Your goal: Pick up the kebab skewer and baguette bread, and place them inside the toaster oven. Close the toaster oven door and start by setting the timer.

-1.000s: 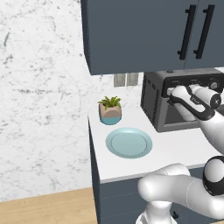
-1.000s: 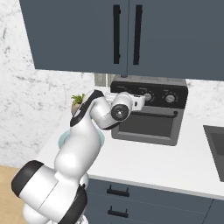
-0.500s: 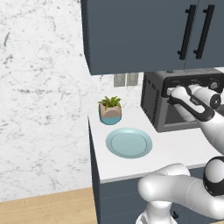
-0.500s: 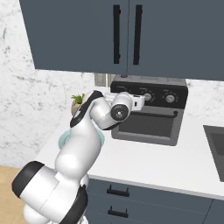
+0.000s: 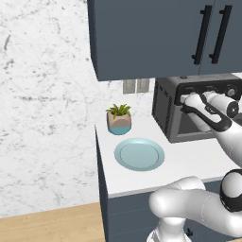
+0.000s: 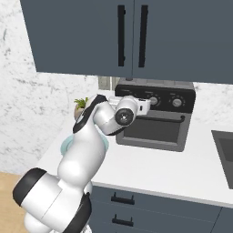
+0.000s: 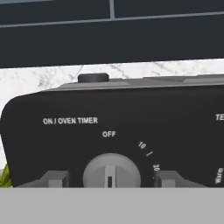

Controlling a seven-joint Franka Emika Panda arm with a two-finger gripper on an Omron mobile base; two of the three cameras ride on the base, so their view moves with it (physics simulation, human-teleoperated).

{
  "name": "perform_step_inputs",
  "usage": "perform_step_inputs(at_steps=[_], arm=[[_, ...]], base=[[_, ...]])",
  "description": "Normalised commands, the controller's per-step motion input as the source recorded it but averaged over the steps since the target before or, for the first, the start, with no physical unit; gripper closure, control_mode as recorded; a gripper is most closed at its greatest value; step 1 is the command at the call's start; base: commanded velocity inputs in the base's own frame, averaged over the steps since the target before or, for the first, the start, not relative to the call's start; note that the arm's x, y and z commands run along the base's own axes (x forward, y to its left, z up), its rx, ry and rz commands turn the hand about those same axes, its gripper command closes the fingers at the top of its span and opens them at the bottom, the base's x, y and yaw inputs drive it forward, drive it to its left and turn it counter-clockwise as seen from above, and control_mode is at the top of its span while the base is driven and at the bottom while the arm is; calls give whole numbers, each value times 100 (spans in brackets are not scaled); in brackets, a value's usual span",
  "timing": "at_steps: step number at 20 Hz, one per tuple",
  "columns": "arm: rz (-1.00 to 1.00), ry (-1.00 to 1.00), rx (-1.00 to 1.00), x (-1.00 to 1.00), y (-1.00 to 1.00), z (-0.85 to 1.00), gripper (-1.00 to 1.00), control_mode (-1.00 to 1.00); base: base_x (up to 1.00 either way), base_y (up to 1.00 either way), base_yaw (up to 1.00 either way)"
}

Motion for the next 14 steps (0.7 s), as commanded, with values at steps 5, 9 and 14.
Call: perform_step_inputs(at_steps=[5, 9, 14], arm=[[0, 0, 0, 0, 0, 0, 100, -100], [0, 0, 0, 0, 0, 0, 100, -100], [0, 0, 0, 0, 0, 0, 100, -100]], base=[[0, 0, 0], [0, 0, 0], [0, 0, 0]])
